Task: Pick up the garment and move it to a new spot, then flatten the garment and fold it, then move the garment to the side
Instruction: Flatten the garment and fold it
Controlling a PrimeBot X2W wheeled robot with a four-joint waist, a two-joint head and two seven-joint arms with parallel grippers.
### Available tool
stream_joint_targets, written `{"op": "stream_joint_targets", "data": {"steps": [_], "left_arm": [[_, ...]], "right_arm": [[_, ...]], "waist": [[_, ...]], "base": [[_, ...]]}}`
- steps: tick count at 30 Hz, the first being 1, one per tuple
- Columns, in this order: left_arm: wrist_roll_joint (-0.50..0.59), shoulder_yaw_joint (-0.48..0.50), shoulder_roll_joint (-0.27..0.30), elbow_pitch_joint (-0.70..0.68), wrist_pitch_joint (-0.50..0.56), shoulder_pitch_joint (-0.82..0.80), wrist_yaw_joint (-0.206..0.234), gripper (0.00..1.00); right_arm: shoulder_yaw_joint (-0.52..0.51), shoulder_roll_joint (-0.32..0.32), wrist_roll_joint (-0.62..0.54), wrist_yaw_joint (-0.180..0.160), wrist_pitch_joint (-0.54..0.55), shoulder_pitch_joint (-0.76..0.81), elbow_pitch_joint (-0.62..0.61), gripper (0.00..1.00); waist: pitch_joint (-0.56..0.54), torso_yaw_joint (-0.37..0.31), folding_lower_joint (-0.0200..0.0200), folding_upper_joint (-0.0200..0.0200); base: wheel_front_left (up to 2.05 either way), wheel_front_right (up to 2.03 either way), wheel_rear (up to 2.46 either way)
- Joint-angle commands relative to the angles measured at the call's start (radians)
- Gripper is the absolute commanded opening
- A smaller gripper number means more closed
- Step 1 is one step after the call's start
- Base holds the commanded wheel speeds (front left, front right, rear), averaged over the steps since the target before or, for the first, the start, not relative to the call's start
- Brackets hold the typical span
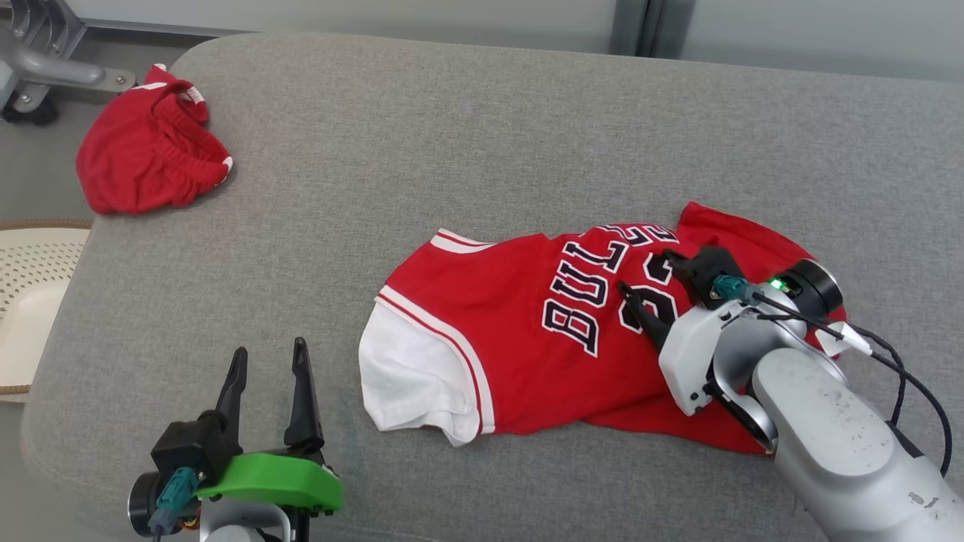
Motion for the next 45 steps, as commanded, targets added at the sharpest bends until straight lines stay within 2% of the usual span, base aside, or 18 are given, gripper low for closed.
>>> {"op": "stream_joint_targets", "data": {"steps": [1,4,5,7,8,9,15,24,34,35,36,37,42,45], "left_arm": [[-0.001,-0.001,0.002,0.004,0.0,-0.009,-0.001,1.0],[-0.005,-0.003,0.002,0.006,0.0,-0.014,0.0,1.0],[-0.007,-0.006,0.002,0.007,0.0,-0.016,-0.001,1.0],[-0.01,-0.009,0.002,0.007,0.0,-0.019,-0.001,1.0],[-0.01,-0.01,0.002,0.007,0.0,-0.02,0.0,1.0],[-0.011,-0.012,0.002,0.007,0.0,-0.023,0.001,1.0],[-0.016,-0.017,0.002,0.005,0.0,-0.028,0.005,1.0],[-0.018,-0.021,0.002,0.004,0.0,-0.031,0.007,1.0],[-0.017,-0.026,0.002,0.006,0.0,-0.035,0.007,1.0],[-0.016,-0.027,0.002,0.007,0.0,-0.034,0.007,1.0],[-0.015,-0.027,0.002,0.007,0.0,-0.034,0.007,1.0],[-0.013,-0.026,0.002,0.007,0.0,-0.033,0.008,1.0],[-0.002,-0.02,0.002,0.011,0.0,-0.027,0.002,1.0],[0.007,-0.016,0.002,0.012,0.0,-0.023,-0.002,1.0]], "right_arm": [[-0.002,-0.011,-0.002,-0.001,0.028,-0.012,-0.003,1.0],[0.041,-0.02,0.046,-0.001,0.115,-0.017,0.003,1.0],[0.062,-0.031,0.064,-0.001,0.149,-0.024,0.006,0.54],[0.096,-0.047,0.1,-0.002,0.193,-0.042,0.011,0.25],[0.108,-0.05,0.114,-0.001,0.205,-0.05,0.011,0.02],[0.127,-0.06,0.14,-0.001,0.212,-0.073,0.015,0.0],[0.131,-0.067,0.149,-0.002,0.164,-0.157,0.067,0.0],[0.078,-0.056,0.088,-0.002,0.056,-0.307,0.196,0.0],[0.028,0.01,0.002,-0.002,-0.069,-0.403,0.348,0.01],[0.024,0.023,-0.007,-0.002,-0.085,-0.4,0.365,0.31],[0.021,0.034,-0.012,-0.001,-0.102,-0.396,0.374,0.94],[0.019,0.048,-0.02,-0.002,-0.122,-0.392,0.383,1.0],[-0.02,0.091,-0.042,-0.002,-0.232,-0.362,0.388,1.0],[-0.077,0.111,-0.051,-0.002,-0.291,-0.332,0.363,1.0]], "waist": [[0.003,0.01,0.0,-0.0001],[0.003,0.023,0.0,-0.0001],[0.003,0.029,0.0,-0.0001],[0.005,0.037,0.0,-0.0001],[0.006,0.041,0.0,-0.0001],[0.01,0.05,0.0,-0.0001],[0.02,0.068,0.0,-0.0001],[0.028,0.084,0.0,-0.0001],[0.033,0.071,0.0,-0.0001],[0.033,0.066,0.0,-0.0001],[0.033,0.062,0.0,-0.0001],[0.032,0.054,0.0,-0.0001],[0.02,0.013,0.0,-0.0001],[0.007,-0.02,0.0,-0.0001]], "base": [[0.0,0.0,0.0],[0.0,0.0,0.0],[0.0,0.0,0.0],[0.0,0.0,0.0],[0.0,0.0,0.0],[0.0,0.0,0.0],[0.0,0.0,0.0],[0.0,0.0,0.0],[0.0,0.0,0.0],[0.0,0.0,0.0],[0.0,0.0,0.0],[0.0,0.0,0.0],[0.0,0.0,0.0],[0.0,0.0,0.0]]}}
